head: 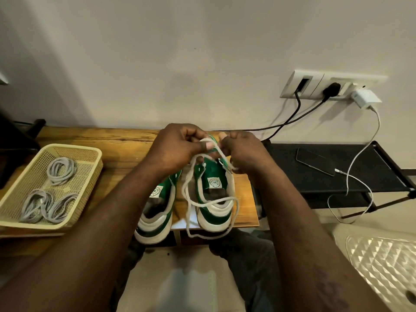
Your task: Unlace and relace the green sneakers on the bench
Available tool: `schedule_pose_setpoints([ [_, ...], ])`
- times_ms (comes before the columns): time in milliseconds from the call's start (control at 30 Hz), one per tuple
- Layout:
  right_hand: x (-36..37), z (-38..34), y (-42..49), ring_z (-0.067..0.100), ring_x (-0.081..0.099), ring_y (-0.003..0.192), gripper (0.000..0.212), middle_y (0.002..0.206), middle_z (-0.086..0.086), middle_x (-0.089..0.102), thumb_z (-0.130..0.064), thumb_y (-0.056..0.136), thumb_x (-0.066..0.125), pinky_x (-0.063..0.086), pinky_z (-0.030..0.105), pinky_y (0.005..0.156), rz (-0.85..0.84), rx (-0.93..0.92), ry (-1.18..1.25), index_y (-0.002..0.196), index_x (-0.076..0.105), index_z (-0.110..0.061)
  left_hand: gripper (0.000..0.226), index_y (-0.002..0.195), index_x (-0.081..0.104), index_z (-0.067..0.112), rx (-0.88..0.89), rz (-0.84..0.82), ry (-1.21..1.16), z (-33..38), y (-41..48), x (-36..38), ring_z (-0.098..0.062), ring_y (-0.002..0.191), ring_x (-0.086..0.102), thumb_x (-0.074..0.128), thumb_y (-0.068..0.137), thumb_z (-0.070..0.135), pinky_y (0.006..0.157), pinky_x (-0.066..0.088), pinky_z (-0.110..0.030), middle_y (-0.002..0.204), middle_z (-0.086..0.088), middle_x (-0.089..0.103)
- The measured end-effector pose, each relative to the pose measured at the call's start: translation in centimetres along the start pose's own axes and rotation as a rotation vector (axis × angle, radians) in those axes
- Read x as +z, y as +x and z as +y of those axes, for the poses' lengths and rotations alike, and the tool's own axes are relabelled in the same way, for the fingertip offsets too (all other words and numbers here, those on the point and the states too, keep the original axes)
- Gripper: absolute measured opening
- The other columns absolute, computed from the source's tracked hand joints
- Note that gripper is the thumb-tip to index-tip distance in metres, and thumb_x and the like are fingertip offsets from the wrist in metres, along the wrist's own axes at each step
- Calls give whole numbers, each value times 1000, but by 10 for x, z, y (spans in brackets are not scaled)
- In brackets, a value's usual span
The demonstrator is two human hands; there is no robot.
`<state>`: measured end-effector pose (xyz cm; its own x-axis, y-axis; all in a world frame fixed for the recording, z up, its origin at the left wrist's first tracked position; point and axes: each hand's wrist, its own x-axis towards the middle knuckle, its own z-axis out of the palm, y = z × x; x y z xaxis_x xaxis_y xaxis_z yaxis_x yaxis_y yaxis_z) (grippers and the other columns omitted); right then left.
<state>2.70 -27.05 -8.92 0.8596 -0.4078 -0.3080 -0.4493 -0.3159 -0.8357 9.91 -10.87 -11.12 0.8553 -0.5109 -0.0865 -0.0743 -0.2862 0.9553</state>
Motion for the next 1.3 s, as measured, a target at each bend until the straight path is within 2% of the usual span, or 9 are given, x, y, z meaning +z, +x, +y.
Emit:
schedule_pose_setpoints([
  [67, 1, -1, -2, 11, 54, 52, 23, 59, -6, 60, -11, 104, 53, 42, 27, 51, -104, -19, -3, 85, 67, -11, 7, 92, 80, 21, 2, 118, 114, -5, 3, 2, -11, 66, 72, 85, 87, 22, 64, 58, -32, 80, 0, 77],
  [233, -11, 1, 11, 8, 30, 47, 26, 58, -5, 41, -26, 110, 48, 27, 26, 51, -45, 8, 792, 93, 62, -12, 9, 85, 77, 27, -3, 51, 425, -13, 4, -3, -11, 73, 69, 81, 90, 33, 65, 50, -28, 78, 8, 73],
  [367, -18, 13, 19, 7, 33, 48, 24, 60, -6, 49, -22, 106, 53, 29, 24, 49, 274, 152, 749, 94, 72, -15, 22, 100, 76, 19, -253, -233, 437, -16, 4, -21, -20, 84, 71, 75, 95, 41, 70, 56, -33, 92, -1, 75],
  [500, -20, 11, 16, 7, 33, 47, 22, 58, -6, 52, -16, 106, 51, 27, 25, 50, 275, 109, 721, 99, 71, -11, 63, 138, 56, 30, -252, -437, 616, -13, 2, -21, -23, 101, 71, 87, 83, 37, 86, 58, -37, 111, 3, 71],
  [567, -15, 10, 16, 8, 36, 50, 22, 62, -4, 54, -16, 106, 52, 28, 24, 50, 239, 53, 657, 98, 71, -9, 57, 131, 61, 31, -214, -459, 821, -16, 1, -11, -20, 103, 66, 89, 82, 34, 93, 54, -38, 107, 7, 66],
  [767, 0, 18, 16, 5, 52, 52, 23, 69, -4, 67, -29, 103, 65, 43, 22, 52, 109, -80, 221, 96, 78, -12, 24, 87, 72, 25, -122, -288, 605, -14, 0, -3, -16, 85, 69, 76, 82, 1, 75, 55, -31, 85, 8, 73],
  [933, 7, 24, 23, 18, 68, 76, 22, 76, -3, 74, -34, 96, 71, 61, 45, 82, 144, -77, -64, 82, 76, -18, 26, 103, 64, 14, -161, -192, -552, 4, -4, -18, -15, 67, 58, 60, 82, -1, 62, 49, -27, 86, -5, 67],
  [1067, 6, 26, 22, 22, 69, 82, 26, 79, -2, 74, -37, 97, 70, 60, 45, 81, 196, -83, -164, 78, 73, -19, 12, 87, 67, 20, -248, 448, 151, -28, 11, -23, -18, 80, 63, 60, 84, 11, 72, 54, -37, 86, 7, 69],
  [1300, 4, 28, 24, 19, 67, 83, 26, 84, -6, 72, -35, 97, 68, 54, 33, 72, 302, -56, -322, 73, 69, -26, 28, 90, 70, 23, -108, 700, -431, -16, 17, -35, -19, 74, 65, 50, 90, 4, 67, 56, -34, 77, 1, 63],
])
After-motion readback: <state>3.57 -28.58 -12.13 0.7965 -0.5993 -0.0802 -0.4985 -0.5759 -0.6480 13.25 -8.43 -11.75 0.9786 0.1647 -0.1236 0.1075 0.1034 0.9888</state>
